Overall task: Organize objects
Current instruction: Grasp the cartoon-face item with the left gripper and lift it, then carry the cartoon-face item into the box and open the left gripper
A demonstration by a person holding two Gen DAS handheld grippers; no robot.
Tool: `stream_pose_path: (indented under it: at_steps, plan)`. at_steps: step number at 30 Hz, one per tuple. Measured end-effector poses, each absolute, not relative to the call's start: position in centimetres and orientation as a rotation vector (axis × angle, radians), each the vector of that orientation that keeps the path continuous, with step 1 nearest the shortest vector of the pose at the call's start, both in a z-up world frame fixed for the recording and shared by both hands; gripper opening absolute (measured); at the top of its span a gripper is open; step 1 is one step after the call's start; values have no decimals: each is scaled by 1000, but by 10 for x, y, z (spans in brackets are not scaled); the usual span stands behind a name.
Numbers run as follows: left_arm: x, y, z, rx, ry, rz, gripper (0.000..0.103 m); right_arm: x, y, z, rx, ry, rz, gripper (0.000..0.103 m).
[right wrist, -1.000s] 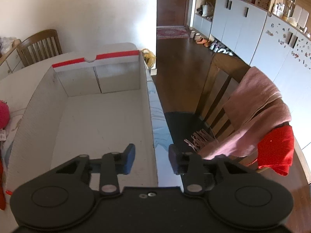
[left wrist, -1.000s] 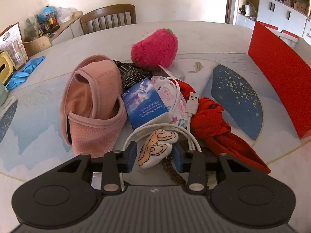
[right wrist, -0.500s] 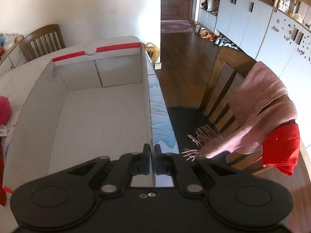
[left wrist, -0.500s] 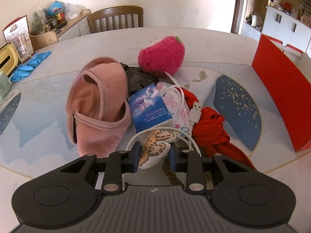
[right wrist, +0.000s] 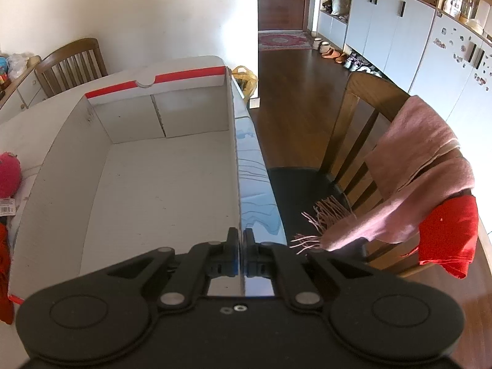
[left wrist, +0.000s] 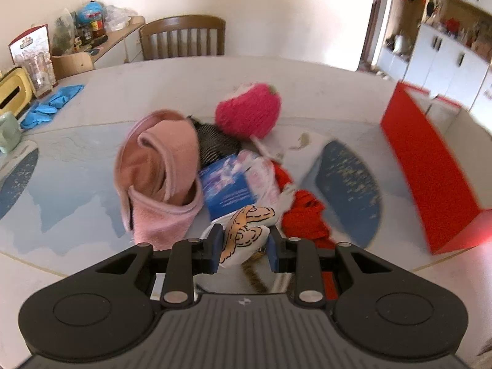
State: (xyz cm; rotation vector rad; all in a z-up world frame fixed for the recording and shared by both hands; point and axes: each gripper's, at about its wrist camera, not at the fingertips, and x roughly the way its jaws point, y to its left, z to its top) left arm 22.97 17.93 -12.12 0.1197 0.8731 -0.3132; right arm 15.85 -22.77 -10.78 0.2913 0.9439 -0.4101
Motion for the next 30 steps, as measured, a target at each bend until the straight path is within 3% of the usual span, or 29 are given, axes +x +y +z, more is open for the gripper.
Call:
stream_pose_path:
  at_steps: [10, 30]
  plan:
    - [224, 101, -73, 118, 786, -560, 28, 157, -228, -107, 275, 952, -385, 1]
    - [236, -89, -79, 308, 816, -898, 28, 157, -231, -106, 262, 964, -346, 2]
